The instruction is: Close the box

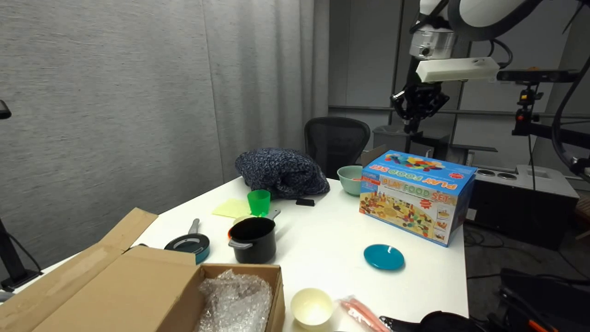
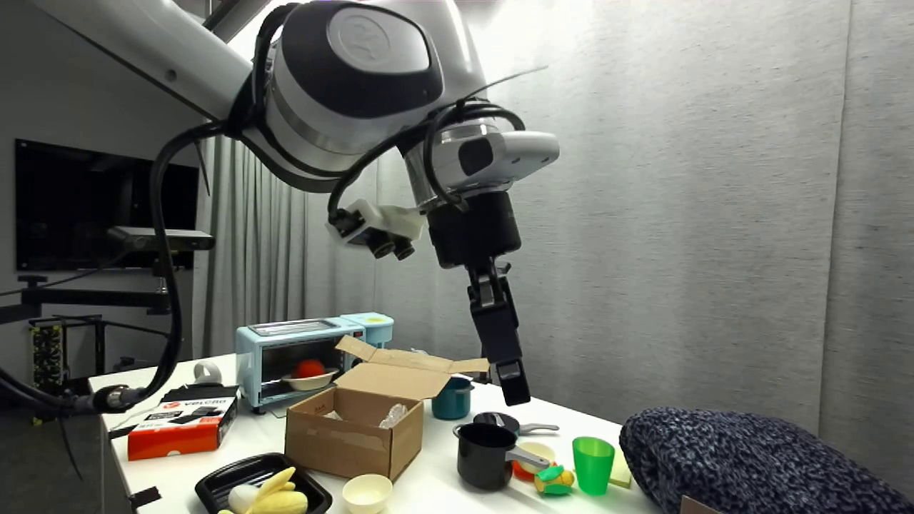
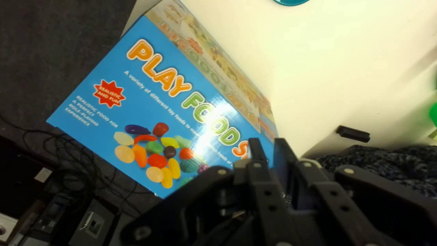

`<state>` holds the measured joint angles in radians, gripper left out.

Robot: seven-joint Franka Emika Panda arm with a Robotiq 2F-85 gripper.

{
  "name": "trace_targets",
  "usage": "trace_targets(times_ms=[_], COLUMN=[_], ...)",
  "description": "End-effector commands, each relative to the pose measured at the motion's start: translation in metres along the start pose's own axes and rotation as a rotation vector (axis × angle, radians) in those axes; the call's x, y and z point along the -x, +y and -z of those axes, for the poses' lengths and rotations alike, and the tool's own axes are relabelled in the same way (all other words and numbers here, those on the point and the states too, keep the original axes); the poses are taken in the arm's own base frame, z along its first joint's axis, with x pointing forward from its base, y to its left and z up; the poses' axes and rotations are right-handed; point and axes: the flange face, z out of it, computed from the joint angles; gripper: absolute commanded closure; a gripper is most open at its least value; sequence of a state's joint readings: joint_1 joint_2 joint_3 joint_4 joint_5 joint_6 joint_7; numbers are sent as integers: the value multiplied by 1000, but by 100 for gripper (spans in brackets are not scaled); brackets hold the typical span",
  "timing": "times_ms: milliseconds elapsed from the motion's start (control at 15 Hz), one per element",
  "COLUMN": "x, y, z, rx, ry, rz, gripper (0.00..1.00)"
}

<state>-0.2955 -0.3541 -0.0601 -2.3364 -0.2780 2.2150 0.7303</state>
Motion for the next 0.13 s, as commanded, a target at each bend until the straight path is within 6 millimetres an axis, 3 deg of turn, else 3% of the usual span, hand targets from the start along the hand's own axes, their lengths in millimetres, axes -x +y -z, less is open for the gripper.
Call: trace_targets(times_ms=[0, 67], x=[1, 2], y=[-3, -4], z=[1, 2], rx=[-4, -5], ry=[-1, 0], rz=[1, 1], gripper=[77, 73])
